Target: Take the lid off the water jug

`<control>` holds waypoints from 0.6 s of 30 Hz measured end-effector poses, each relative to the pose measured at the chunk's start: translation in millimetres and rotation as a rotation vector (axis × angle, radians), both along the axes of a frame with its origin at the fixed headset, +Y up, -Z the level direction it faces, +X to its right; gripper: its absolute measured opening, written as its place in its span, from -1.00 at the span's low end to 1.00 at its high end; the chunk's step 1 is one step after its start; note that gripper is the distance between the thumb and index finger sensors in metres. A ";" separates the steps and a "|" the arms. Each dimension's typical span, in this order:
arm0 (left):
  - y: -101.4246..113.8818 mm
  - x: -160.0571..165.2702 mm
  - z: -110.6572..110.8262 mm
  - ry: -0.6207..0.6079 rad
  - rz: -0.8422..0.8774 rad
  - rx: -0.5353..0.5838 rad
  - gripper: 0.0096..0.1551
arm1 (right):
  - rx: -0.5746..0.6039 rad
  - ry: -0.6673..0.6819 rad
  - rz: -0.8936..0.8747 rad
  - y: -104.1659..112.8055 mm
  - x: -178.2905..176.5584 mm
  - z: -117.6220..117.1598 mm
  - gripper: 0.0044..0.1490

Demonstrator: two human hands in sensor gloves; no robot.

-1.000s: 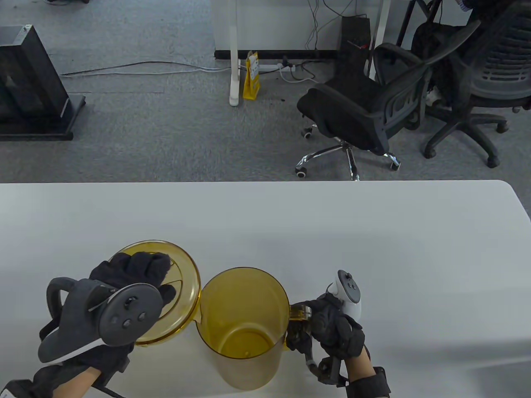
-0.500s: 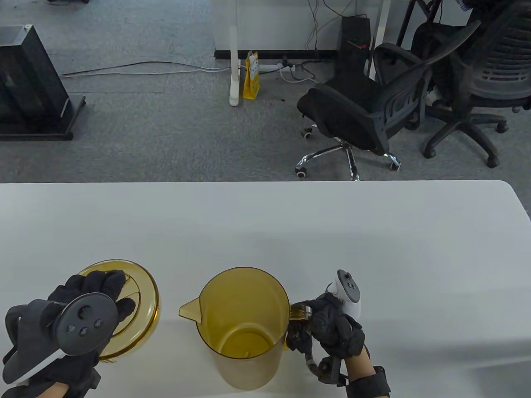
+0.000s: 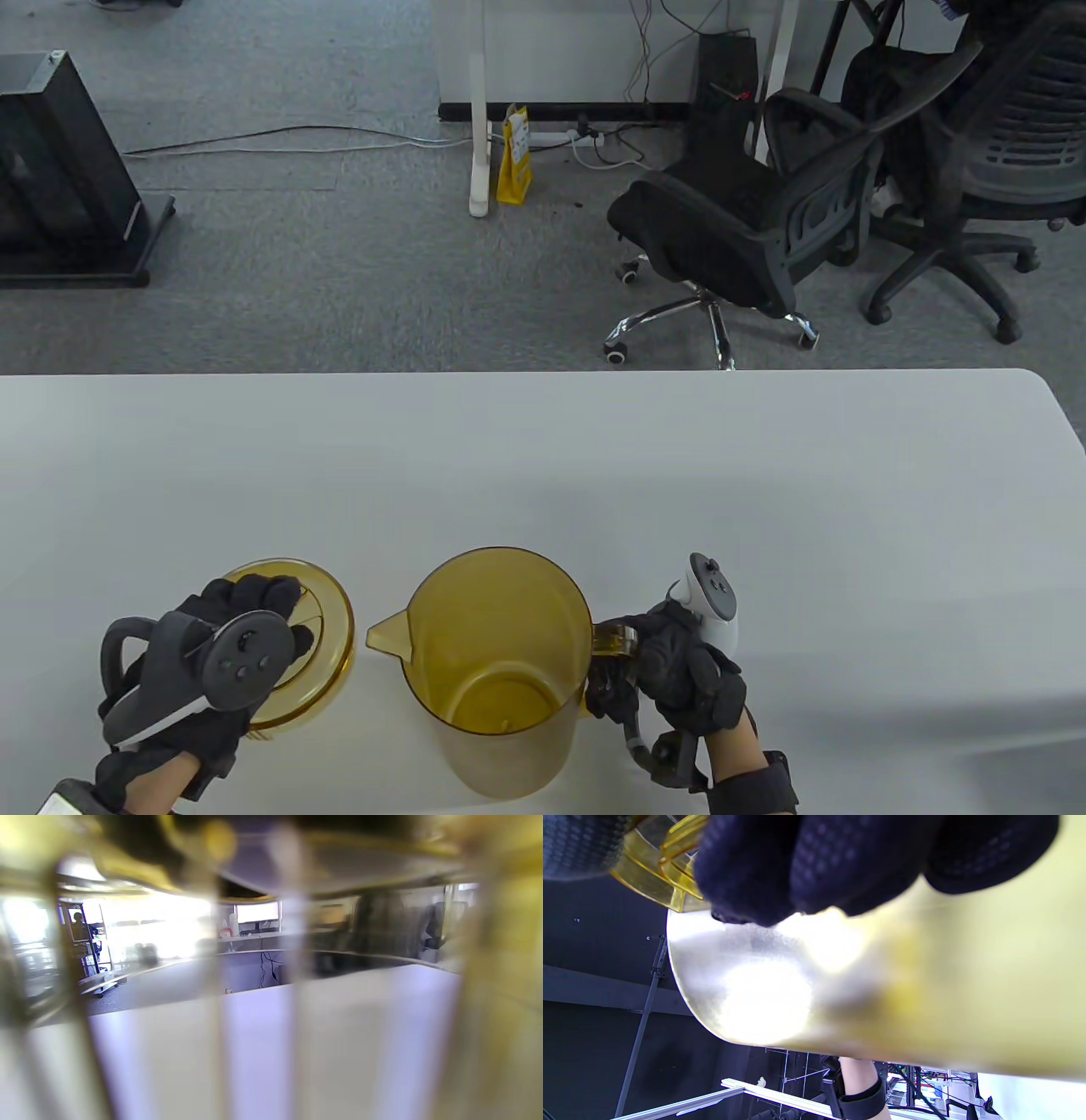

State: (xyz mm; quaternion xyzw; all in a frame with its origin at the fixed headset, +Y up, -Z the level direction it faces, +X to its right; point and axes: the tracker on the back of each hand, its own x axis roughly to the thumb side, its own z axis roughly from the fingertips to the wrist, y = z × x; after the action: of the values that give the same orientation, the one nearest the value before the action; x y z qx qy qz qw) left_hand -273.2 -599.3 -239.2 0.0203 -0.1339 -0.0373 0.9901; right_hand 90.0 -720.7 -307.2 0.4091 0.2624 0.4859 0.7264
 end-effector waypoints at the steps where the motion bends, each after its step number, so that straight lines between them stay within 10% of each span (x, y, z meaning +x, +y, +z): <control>1: -4.6 0.2 -2.5 -0.001 -0.005 -0.003 -0.34 | 0.000 0.000 0.000 0.0 0.0 0.0 -0.14; 18: -107.5 -12.8 -25.4 -0.021 0.086 -0.179 -0.34 | -0.015 0.007 -0.011 -0.3 -0.5 1.1 -0.11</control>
State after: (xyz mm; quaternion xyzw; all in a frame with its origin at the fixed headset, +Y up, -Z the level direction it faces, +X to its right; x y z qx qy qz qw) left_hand -286.0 -706.8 -264.6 -0.0622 -0.1461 0.0174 0.9872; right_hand 89.6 -721.0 -306.1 0.4067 0.2664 0.4785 0.7312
